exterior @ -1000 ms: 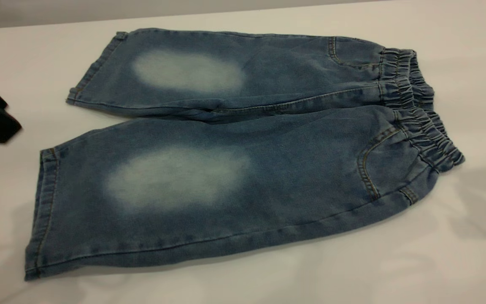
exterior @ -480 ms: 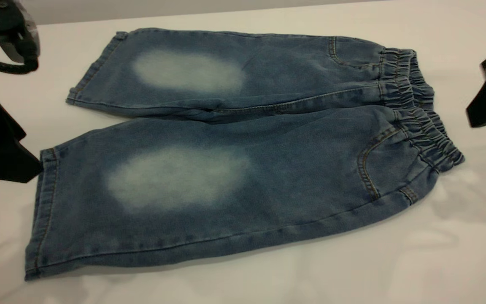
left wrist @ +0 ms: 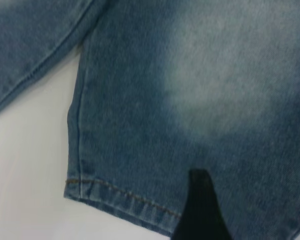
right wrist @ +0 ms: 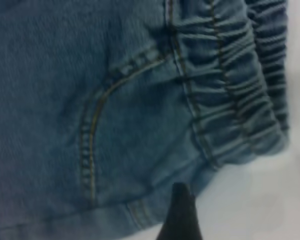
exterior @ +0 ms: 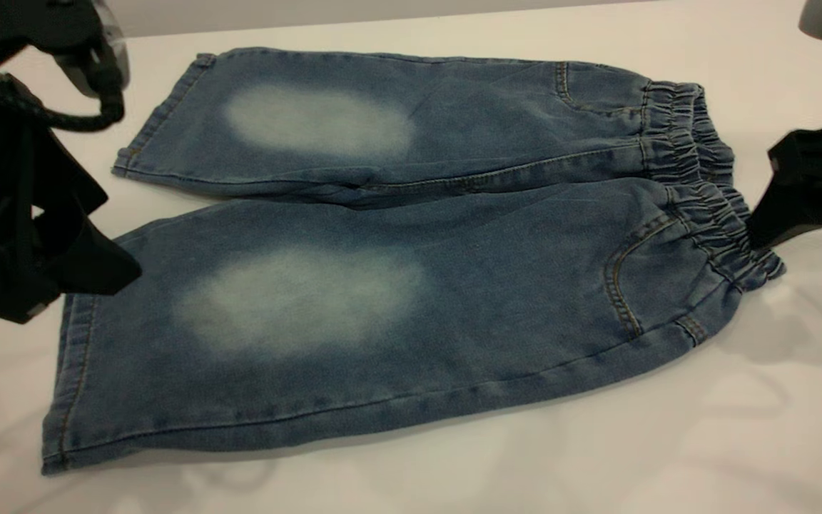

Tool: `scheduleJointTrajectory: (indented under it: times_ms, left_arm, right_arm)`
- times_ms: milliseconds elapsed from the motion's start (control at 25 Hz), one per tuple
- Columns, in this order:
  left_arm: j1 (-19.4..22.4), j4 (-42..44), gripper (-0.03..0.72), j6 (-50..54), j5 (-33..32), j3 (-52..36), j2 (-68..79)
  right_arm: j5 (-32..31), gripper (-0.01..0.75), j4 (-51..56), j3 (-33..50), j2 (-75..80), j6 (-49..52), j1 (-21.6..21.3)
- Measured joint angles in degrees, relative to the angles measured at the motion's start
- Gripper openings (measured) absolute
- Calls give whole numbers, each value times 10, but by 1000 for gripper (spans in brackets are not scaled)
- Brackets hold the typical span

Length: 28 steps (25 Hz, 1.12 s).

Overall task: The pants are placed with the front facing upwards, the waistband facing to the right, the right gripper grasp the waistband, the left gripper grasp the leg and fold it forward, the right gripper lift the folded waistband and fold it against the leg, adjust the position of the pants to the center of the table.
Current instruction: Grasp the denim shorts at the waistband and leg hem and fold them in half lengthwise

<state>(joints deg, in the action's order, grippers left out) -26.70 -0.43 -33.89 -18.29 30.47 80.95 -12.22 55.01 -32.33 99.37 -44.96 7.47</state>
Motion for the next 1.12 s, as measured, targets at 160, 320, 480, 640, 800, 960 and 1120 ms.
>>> scheduleJointTrajectory:
  times_ms: [160,320,480,640,800,960,1120]
  left_arm:
    - [0,-16,468,0,2,0,7]
    - [1,-28,468,0,2,0,7]
    - [1,-29,468,0,3,0,7]
    - [1,-30,468,1,9,0,7]
    - [1,-30,468,1,9,0,7]
    - [1,-30,468,1,9,0,7]
    - [1,-30,468,1,9,0,7]
  right_arm:
    - [-32,515,54,-30,24,-53,0]
    - [-30,516,82,-42,45,-101,-6]
    - [-36,517,100,-42,64,-109,-49]
    - [-98,517,119,-41,66,-127,-112]
    - [-173,517,175,-41,66,-188,-139]
    - [-177,517,249,-41,89,-251,-145]
    - [-193,517,289,-41,131,-284,-145]
